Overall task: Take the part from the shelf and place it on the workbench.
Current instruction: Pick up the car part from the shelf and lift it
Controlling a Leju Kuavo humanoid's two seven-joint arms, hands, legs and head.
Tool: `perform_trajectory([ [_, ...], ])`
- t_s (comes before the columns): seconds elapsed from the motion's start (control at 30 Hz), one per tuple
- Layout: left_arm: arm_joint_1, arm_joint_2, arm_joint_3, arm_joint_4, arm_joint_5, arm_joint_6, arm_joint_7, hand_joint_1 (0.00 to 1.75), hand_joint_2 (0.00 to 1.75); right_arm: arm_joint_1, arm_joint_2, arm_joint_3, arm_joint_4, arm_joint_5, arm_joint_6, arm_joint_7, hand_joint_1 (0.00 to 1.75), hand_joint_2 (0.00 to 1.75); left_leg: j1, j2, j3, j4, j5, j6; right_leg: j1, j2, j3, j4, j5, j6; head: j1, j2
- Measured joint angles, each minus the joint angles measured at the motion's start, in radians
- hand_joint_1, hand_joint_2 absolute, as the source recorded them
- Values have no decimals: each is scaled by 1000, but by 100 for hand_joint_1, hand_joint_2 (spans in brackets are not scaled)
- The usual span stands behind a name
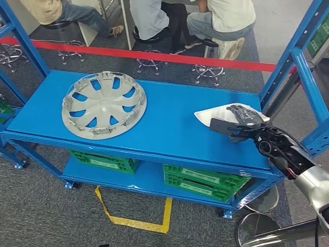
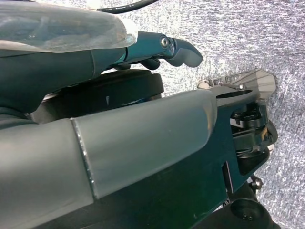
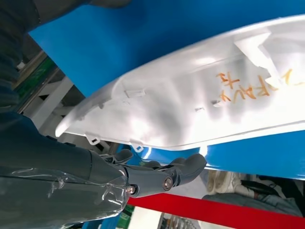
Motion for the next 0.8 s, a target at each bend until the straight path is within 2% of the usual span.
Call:
perform_trajectory([
  [0.4,-2,6,0,0,-10,6,0,0,0,-6,1,10,22,-20,-22,-14,0,175,0,-2,-1,0,0,0,0,-2,0,0,0,0,0,0],
  [0.8,-11,50,-1,0,-20,24,5,0,0,0,2,25,30,-15,-20,-29,0,175,0,-2,-1,0,0,0,0,-3,0,0,0,0,0,0],
])
